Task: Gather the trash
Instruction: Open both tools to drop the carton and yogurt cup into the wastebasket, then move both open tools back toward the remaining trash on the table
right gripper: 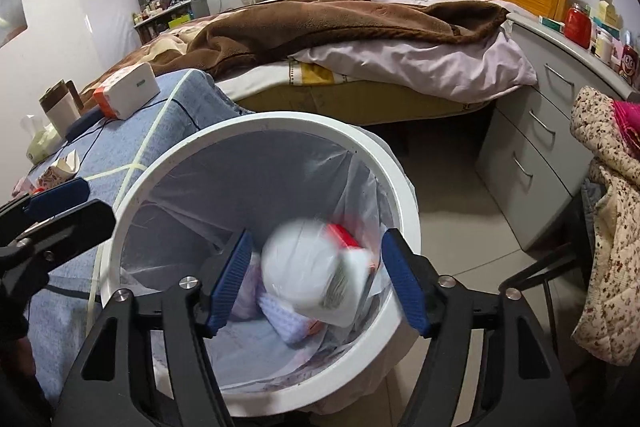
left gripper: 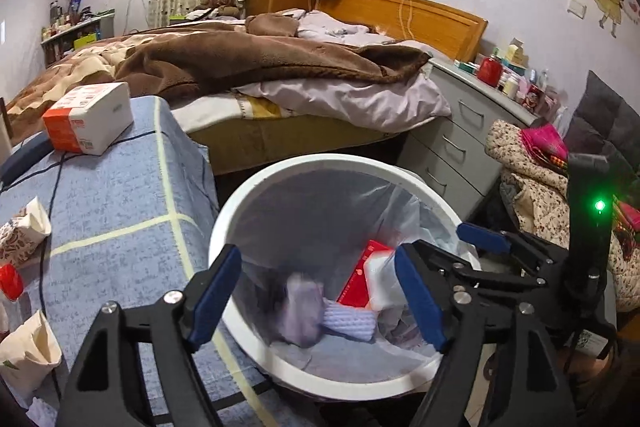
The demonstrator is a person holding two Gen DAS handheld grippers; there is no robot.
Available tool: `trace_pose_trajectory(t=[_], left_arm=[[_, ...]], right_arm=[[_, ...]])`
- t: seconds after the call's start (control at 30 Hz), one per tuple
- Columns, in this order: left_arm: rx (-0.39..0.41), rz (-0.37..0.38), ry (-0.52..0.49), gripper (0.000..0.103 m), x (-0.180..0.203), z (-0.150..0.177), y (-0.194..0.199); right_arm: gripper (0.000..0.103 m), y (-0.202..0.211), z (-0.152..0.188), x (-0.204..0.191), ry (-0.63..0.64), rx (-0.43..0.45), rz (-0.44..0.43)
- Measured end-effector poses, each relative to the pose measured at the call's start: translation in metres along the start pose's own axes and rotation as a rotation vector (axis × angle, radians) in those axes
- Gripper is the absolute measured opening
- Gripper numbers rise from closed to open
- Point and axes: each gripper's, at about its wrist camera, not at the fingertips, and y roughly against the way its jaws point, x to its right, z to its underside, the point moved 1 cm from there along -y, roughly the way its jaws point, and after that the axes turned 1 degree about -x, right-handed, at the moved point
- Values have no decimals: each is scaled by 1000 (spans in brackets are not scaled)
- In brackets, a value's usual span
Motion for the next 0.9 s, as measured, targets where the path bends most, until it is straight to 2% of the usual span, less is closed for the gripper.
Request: trace_pose_trajectory(t=[0.2,0.43,0.73,0.9], left_arm=[[7,-25,23,84,-11,3,9],[42,-57,56,84,-29,13,35],[118,-124,108,84,-75,42,99],[163,-194,161,84,-108,61,138]], right_arm=[[69,5,0,0,-13,13,8],[69,19,1,-13,-15,52,-22],[69,45,9,-57,16,107,-123],[69,53,17,-90,60,116,-186]])
